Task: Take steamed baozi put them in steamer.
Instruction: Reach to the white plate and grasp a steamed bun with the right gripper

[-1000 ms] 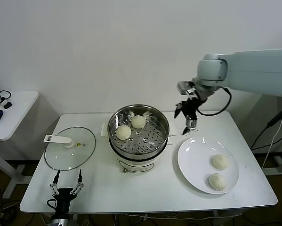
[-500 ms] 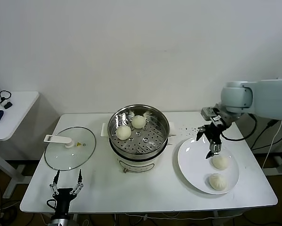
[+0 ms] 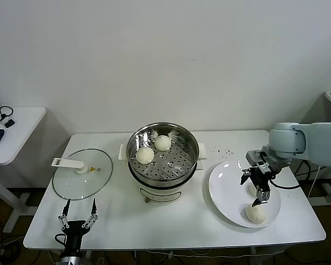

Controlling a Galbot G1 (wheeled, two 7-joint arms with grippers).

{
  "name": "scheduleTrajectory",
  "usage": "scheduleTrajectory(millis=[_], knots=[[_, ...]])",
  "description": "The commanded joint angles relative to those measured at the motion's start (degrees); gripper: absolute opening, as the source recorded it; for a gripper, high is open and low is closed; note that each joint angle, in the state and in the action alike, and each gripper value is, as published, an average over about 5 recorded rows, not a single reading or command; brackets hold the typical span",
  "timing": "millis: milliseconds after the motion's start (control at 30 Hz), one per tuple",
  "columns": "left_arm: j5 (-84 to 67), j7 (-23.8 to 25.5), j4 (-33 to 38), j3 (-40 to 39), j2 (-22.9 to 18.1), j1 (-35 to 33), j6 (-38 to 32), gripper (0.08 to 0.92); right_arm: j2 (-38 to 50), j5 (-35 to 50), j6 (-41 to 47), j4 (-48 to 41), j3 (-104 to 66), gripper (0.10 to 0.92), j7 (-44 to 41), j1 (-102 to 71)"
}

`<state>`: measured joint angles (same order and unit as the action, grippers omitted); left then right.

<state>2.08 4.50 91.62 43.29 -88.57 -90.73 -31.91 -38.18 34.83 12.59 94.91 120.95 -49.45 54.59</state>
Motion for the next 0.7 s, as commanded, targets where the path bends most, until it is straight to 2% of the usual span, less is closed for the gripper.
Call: scheduleTrajectory(millis=[33, 700], knots=[[0.0, 0.0, -0.1, 0.1, 0.0, 0.0, 0.0, 0.823, 2.9, -3.5, 0.4, 0.6, -0.8, 0.823, 0.9, -4.3], [0.2, -0.1, -0.5, 0.1, -0.2, 0.0, -0.1, 0.823, 5.5, -8.6, 0.3, -2.8, -3.9, 0.823, 1.1, -9.6]])
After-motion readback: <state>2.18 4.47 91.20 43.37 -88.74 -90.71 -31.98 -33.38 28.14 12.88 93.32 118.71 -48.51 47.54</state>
